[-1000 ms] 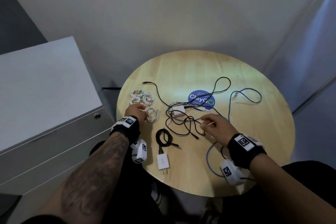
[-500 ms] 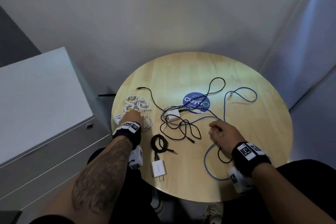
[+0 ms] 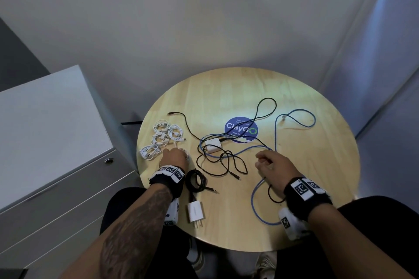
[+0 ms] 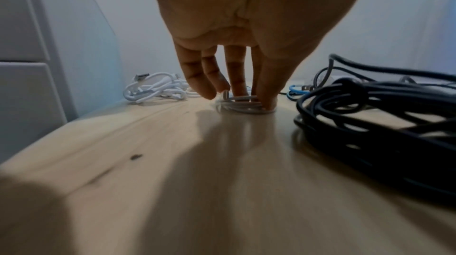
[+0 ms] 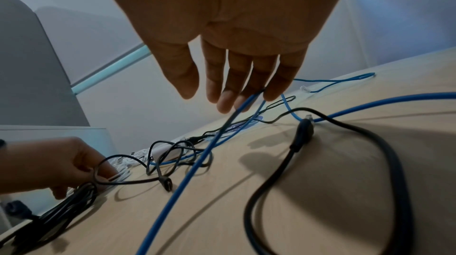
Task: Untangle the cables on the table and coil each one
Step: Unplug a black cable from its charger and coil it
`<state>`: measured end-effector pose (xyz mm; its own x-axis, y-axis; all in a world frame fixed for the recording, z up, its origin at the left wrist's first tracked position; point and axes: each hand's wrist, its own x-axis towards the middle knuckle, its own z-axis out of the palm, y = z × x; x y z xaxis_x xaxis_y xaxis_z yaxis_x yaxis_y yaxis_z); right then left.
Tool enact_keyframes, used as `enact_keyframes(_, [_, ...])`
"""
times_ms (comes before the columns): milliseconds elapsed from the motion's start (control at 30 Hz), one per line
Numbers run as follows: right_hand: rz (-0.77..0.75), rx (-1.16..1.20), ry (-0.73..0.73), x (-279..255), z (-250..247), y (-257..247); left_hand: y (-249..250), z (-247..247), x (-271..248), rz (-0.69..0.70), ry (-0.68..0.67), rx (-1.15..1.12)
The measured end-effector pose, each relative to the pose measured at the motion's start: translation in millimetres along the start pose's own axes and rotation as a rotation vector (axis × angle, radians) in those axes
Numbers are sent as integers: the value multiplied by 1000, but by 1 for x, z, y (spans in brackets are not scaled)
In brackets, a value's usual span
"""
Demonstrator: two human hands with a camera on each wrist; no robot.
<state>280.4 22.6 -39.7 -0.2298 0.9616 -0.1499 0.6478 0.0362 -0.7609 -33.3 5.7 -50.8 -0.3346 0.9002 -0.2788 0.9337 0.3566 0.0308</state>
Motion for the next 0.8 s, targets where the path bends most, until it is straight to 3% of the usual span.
enact_keyframes(167, [-14,7,15,1,2,1,3,-3,1,5,-62,13])
enact_keyframes(400, [-48,-33,21,0,5,-1,11,-4,-8,39,-33,54])
enact_keyframes(567, [-102,-120,133,-2,-1,-7,5,-5,-10,33,-51,-47])
enact_keyframes(633, [-131,-123,167,-4,-4,-13,-1,-11,-10,-2,59,-297])
enact_keyframes(700, [-138,-6,175,-6,-2,-21,-2,-20,-15,-4,167,-698])
enact_keyframes(767, [-106,201,138,-8,5,-33,7,-33,-31,19,76,-1201])
enact_keyframes(800, [-85,299,83,-10,10,-43,14,-38,-41,34,-61,-1469])
